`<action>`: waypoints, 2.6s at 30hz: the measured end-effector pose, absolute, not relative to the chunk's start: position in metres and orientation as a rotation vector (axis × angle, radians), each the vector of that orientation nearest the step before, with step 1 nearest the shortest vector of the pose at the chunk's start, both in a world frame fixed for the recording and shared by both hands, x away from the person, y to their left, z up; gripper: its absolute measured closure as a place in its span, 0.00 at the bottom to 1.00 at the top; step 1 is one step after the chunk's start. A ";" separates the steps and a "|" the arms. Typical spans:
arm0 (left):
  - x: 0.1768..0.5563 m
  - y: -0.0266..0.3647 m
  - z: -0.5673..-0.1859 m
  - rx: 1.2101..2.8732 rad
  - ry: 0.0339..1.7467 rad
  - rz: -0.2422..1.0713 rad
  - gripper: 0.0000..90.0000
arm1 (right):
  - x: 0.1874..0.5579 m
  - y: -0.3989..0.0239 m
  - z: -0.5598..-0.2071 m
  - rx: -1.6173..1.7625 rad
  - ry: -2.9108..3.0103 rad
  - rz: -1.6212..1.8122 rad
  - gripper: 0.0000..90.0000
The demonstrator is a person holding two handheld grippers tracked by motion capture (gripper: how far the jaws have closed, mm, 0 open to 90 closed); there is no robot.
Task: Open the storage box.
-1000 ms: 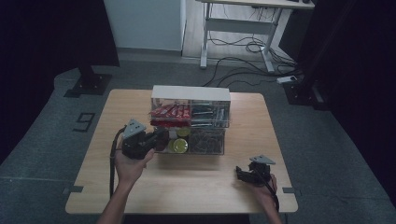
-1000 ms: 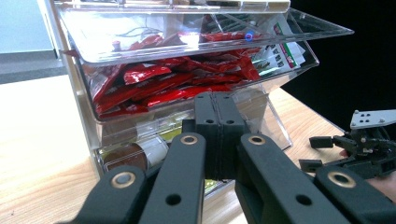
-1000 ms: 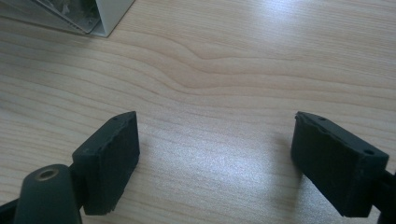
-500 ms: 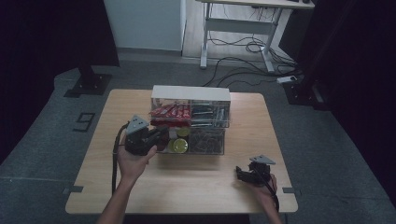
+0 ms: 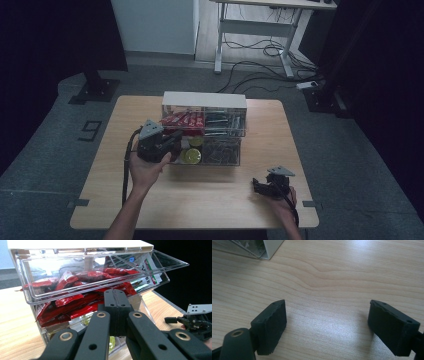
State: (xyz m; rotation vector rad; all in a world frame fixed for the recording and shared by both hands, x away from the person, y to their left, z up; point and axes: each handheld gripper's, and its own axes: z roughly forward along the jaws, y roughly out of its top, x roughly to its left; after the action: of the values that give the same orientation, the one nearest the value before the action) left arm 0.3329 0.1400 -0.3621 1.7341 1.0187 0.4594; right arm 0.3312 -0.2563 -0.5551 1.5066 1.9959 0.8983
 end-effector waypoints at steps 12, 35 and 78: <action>0.338 0.139 -0.360 1.741 1.025 0.459 1.00 | 0.331 -0.256 -0.555 1.505 1.997 0.899 0.17; 0.337 0.139 -0.345 1.729 1.015 0.483 1.00 | 0.331 -0.256 -0.555 1.502 1.996 0.899 0.17; 0.356 0.134 -0.340 1.762 1.034 0.458 1.00 | 0.331 -0.257 -0.555 1.502 1.997 0.899 0.17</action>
State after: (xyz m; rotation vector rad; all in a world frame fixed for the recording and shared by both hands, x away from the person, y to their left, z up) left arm 0.3558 0.1337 -0.3401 1.7621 1.0343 0.4581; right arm 0.3313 -0.2569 -0.5551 1.5023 1.9974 0.8985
